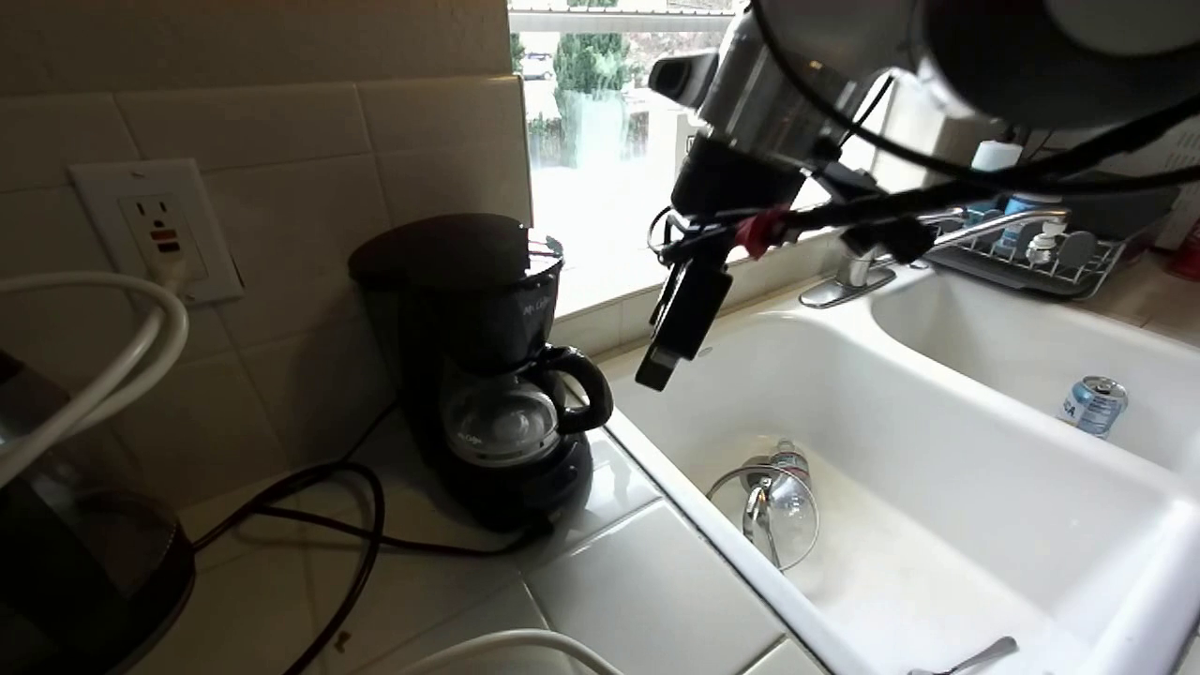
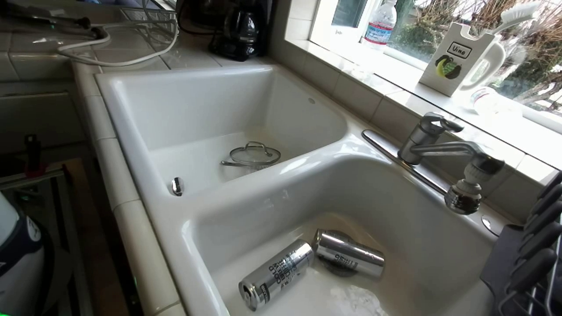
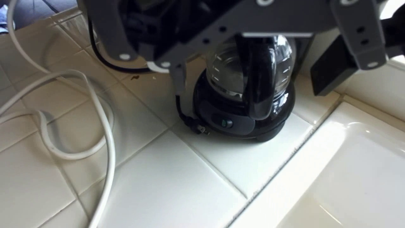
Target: Put the coffee pot on the coffee maker
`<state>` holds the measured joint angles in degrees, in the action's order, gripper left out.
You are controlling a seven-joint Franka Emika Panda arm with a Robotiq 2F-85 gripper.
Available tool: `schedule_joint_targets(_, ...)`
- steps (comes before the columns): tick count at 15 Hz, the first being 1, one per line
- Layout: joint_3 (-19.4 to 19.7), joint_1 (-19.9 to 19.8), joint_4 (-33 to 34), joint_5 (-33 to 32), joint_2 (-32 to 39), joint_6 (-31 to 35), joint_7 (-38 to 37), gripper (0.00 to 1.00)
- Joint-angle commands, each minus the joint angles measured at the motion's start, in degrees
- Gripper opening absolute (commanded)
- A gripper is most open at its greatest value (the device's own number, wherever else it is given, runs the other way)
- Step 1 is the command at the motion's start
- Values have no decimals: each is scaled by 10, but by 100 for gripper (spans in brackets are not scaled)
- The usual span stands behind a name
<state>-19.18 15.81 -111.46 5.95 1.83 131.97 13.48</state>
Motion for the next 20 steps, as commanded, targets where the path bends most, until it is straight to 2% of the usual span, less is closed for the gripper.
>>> schedule_joint_targets(1, 26, -10, -87, 22, -136, -21, -53, 100)
schedule_joint_targets(7, 69, -44, -206, -12, -330, -104, -177, 100)
schedule_joint_targets(11, 88, -90, -287, -46, -456, -142, -227, 100)
schedule_joint_targets(12, 86, -71, -230, -27, -383, -135, -198, 100)
schedule_joint_targets(14, 90, -76, -243, -28, -407, -136, -196, 100)
schedule_joint_targets(20, 86, -73, -234, -29, -386, -135, -196, 100)
